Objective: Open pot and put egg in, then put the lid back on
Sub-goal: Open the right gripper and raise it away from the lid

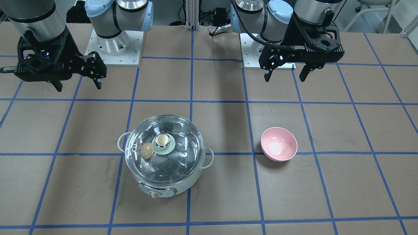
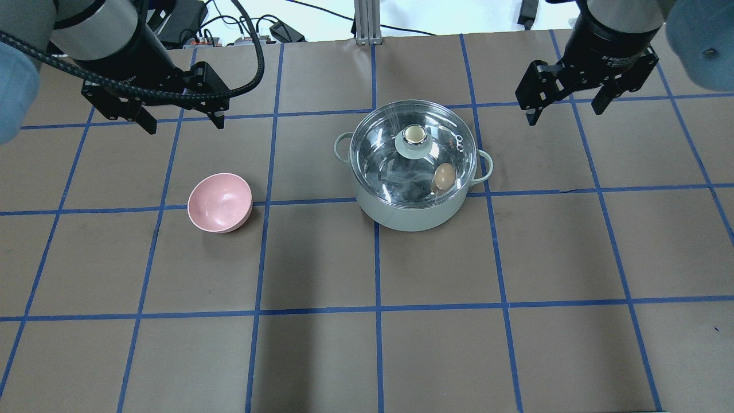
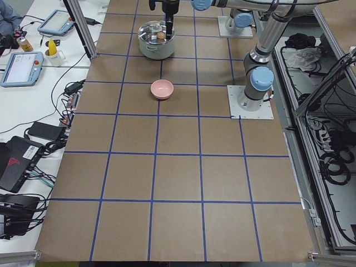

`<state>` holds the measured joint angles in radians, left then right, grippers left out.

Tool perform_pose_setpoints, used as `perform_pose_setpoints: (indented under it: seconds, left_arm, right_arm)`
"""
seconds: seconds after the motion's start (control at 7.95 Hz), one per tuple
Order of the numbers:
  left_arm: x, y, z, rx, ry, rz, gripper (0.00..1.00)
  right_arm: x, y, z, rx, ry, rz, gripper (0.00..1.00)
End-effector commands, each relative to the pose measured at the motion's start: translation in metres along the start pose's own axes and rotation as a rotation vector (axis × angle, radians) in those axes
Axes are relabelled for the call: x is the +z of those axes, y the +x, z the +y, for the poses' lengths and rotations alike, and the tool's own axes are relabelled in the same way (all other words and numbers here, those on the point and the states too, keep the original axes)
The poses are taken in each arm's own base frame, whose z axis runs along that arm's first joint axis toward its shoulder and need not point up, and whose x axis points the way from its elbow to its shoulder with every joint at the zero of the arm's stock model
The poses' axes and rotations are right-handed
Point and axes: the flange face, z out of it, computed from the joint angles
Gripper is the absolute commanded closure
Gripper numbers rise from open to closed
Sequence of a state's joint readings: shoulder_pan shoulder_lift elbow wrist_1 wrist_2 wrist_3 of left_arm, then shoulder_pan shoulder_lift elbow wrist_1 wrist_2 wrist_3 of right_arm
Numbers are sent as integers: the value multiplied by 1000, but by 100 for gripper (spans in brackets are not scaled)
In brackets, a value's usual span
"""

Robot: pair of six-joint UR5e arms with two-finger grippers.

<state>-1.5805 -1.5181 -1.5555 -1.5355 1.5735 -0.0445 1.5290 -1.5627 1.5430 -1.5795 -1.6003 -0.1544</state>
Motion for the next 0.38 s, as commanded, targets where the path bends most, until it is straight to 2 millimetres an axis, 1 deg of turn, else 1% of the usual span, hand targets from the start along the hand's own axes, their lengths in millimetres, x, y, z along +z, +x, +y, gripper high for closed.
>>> perform_pose_setpoints:
  seconds: [0.0, 0.25]
  left_arm:
    - [-1, 0, 1, 0, 3, 0, 0]
    - [-2, 0, 1, 0, 3, 0, 0]
  right_arm:
    - [-1, -1, -2, -40, 19, -14, 0]
    - [0, -1, -2, -68, 17, -14, 0]
